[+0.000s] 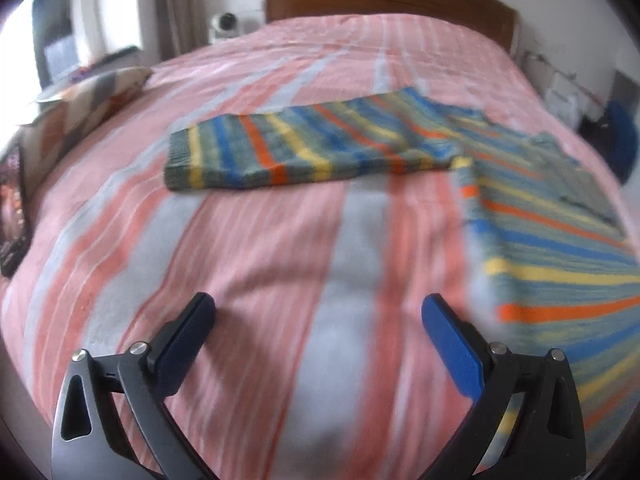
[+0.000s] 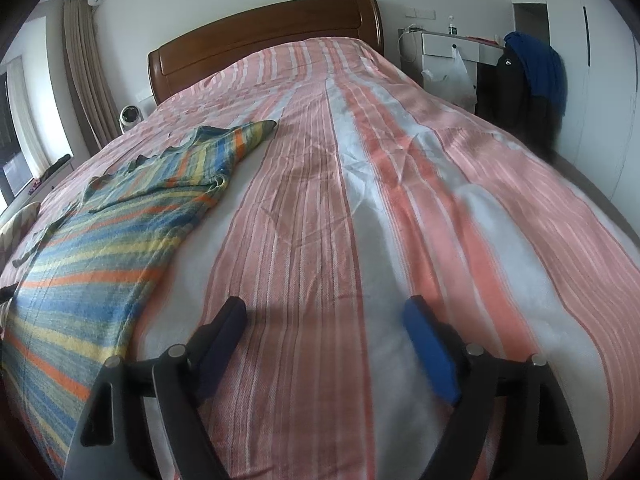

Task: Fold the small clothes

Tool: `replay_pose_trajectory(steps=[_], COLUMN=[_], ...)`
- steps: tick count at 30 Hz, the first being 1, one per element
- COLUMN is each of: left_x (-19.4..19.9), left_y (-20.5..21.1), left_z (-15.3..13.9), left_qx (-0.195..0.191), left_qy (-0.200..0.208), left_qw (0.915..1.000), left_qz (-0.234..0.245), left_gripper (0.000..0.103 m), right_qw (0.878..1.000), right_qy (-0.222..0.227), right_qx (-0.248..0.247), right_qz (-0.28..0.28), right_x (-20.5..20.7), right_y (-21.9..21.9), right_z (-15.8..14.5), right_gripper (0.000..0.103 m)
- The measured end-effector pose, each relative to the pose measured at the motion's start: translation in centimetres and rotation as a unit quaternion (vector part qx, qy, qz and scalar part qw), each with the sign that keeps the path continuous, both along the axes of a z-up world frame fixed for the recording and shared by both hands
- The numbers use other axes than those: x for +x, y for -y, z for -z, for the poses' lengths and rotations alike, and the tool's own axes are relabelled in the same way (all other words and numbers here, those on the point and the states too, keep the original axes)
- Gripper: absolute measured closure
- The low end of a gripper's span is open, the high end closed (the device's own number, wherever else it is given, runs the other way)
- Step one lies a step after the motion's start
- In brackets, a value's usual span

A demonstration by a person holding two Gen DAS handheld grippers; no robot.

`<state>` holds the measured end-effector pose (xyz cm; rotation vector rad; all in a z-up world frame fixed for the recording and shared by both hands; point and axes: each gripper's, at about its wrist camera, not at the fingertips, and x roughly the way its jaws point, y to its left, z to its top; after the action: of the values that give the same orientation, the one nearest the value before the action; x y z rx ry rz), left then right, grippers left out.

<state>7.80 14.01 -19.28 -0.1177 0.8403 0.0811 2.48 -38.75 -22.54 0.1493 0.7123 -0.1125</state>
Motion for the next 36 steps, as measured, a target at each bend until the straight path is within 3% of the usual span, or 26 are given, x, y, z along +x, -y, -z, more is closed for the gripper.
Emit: replay_pose_trajectory(steps=[3,6,8,11,13,15,16,17,18,19,23,25,27,29,33,34,36], left_x=[1.1,4.1,6.4,9.4,10.2,10.5,10.7,10.8,10.9,11.2,12.1,12.4,12.8,13.0,13.2,13.6,14.8], left_y=[-2.4,-7.5,-10.8,-14.4,-14.2,-12.7,-11.9,-11.5,-11.4,-11.2,-8.9,-6.0,-0.9,4.5,13.7,15.7,20.1], left_z=[-3.0,-5.7,-5.3,-2.2,-0.7,-0.6,-0.6,-0.7,-0.8,-1.1,-5.5,-9.0,-13.2,-16.0,-17.4,-16.9,-14.3], left_qx=[-0.063,-0.107,-0.130,-0.143,-0.126,-0.075,-0.057,-0.055,-0.058,-0.063,-0.013,-0.005,-0.003,0.005,0.006,-0.002,-0.025], left_qy=[0.017,0.025,-0.003,-0.076,-0.104,-0.099,-0.095,-0.088,-0.081,-0.078,-0.025,0.015,0.054,0.082,0.097,0.089,0.045], left_qw=[0.9979,0.9920,0.9873,0.9774,0.9780,0.9852,0.9877,0.9889,0.9895,0.9893,0.9952,0.9981,0.9985,0.9943,0.9820,0.9794,0.9720], left_qz=[-0.007,-0.061,-0.092,-0.136,-0.130,-0.118,-0.110,-0.106,-0.105,-0.107,-0.093,-0.060,0.006,0.068,0.162,0.181,0.229], left_gripper=[0.001,0.001,0.001,0.003,0.007,0.020,0.044,0.075,0.090,0.093,0.095,0.095,0.095,0.095,0.093,0.086,0.046], right_qw=[1.000,1.000,1.000,1.000,1.000,1.000,1.000,1.000,1.000,1.000,1.000,1.000,1.000,1.000,1.000,1.000,1.000], right_qy=[0.003,0.005,0.005,0.006,0.006,0.007,0.007,0.007,0.008,0.007,0.008,0.008,0.008,0.007,0.007,0.007,0.007], right_qx=[0.003,0.002,0.000,-0.001,-0.003,-0.006,-0.008,-0.008,-0.009,-0.009,-0.008,-0.008,-0.008,-0.008,-0.007,-0.007,-0.007], right_qz=[-0.004,-0.008,-0.009,-0.009,-0.008,-0.008,-0.007,-0.007,-0.007,-0.007,-0.007,-0.007,-0.007,-0.008,-0.008,-0.008,-0.008], right_x=[-0.1,-0.1,-0.1,-0.1,-0.1,-0.1,-0.2,-0.2,-0.2,-0.2,-0.2,-0.2,-0.2,-0.2,-0.3,-0.3,-0.3], right_y=[0.0,-0.1,-0.2,-0.2,-0.3,-0.4,-0.5,-0.5,-0.5,-0.5,-0.5,-0.5,-0.5,-0.5,-0.4,-0.4,-0.4], right_z=[0.0,0.1,0.2,0.2,0.2,0.2,0.3,0.3,0.3,0.3,0.3,0.3,0.3,0.3,0.3,0.3,0.3], right_gripper=[0.019,0.017,0.017,0.017,0.016,0.016,0.016,0.016,0.016,0.016,0.016,0.016,0.016,0.016,0.015,0.015,0.015])
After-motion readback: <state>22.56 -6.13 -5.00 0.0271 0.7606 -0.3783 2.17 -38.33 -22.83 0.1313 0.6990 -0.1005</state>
